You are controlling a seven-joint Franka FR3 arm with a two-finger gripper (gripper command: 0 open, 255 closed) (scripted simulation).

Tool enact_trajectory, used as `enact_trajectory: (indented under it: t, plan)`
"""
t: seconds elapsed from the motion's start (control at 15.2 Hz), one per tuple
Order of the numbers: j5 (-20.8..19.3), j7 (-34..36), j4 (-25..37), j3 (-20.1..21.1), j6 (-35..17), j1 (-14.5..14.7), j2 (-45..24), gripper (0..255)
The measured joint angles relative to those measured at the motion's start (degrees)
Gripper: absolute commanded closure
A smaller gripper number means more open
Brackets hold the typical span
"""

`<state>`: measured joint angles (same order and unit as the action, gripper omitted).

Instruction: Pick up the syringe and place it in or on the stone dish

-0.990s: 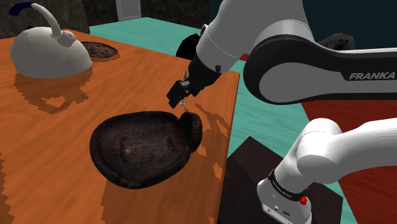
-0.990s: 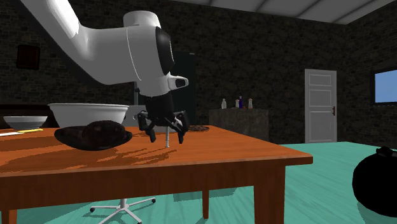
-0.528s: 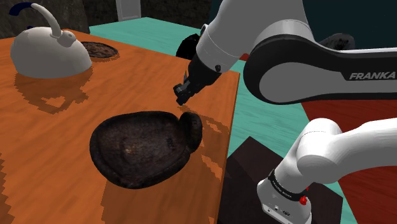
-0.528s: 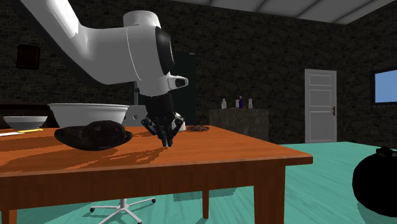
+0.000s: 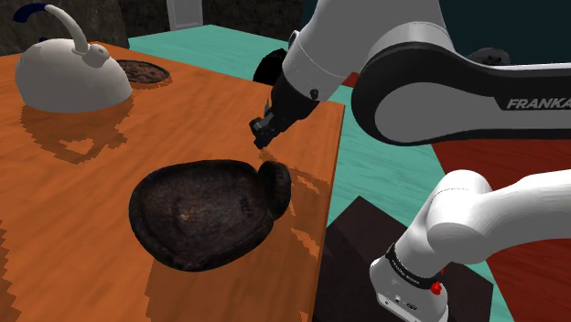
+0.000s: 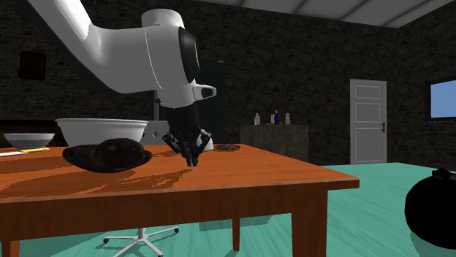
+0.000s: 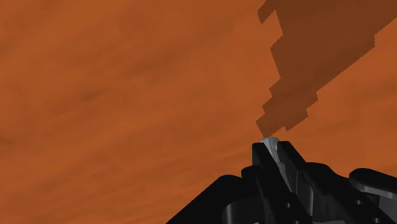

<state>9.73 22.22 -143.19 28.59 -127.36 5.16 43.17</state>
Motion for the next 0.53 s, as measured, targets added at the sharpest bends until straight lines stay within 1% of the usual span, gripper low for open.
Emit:
enact_trajectory:
  t: [0.53]
  plan:
    - [-0.85, -0.65, 5.75, -1.48, 5.76, -0.55, 0.02, 255]
